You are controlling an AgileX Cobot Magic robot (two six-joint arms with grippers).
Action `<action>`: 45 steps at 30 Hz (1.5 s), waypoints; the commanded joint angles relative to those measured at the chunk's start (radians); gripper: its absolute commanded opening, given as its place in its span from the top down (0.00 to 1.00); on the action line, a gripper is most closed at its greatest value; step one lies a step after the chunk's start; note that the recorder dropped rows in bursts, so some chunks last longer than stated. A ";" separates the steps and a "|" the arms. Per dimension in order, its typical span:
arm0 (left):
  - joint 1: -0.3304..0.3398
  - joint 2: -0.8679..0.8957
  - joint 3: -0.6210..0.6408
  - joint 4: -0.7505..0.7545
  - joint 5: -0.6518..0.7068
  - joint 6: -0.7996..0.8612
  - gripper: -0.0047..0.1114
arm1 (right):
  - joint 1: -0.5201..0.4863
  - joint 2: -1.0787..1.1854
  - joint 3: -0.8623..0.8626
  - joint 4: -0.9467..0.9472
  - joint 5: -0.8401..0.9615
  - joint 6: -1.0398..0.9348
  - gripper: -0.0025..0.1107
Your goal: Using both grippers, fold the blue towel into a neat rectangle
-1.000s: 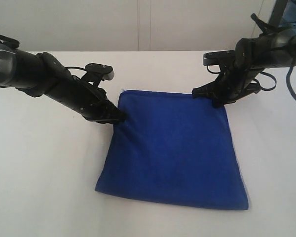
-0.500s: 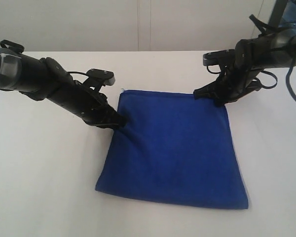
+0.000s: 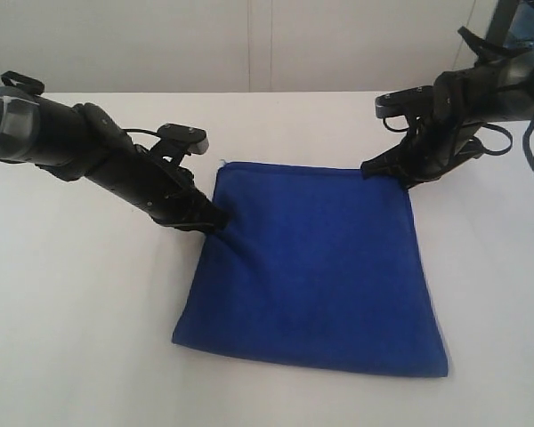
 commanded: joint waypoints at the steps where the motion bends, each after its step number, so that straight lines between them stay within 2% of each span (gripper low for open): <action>1: 0.001 0.017 0.009 0.017 0.024 -0.001 0.96 | -0.008 -0.024 -0.003 -0.004 -0.006 0.003 0.98; 6: 0.001 0.017 0.009 0.017 0.027 -0.001 0.96 | -0.004 -0.081 -0.003 0.043 -0.015 0.068 0.98; 10: 0.001 0.017 0.009 0.017 0.027 -0.001 0.96 | 0.017 -0.061 -0.003 0.155 -0.030 0.008 0.98; 15: 0.001 0.017 0.009 0.017 0.042 -0.001 0.96 | 0.027 0.028 -0.003 0.137 -0.068 -0.008 0.98; 22: 0.001 0.017 0.009 0.017 0.067 -0.001 0.96 | 0.000 0.056 -0.001 0.028 -0.009 -0.008 0.98; 31: 0.001 0.011 0.009 0.017 0.079 -0.007 0.96 | -0.002 0.042 -0.003 0.077 -0.046 -0.002 0.98; 41: 0.001 -0.030 0.009 0.017 0.086 -0.155 0.96 | 0.000 -0.081 -0.003 0.130 0.020 -0.008 0.98; 45: 0.001 -0.030 0.009 0.017 0.080 -0.204 0.85 | 0.000 -0.123 0.009 0.130 0.020 -0.008 0.98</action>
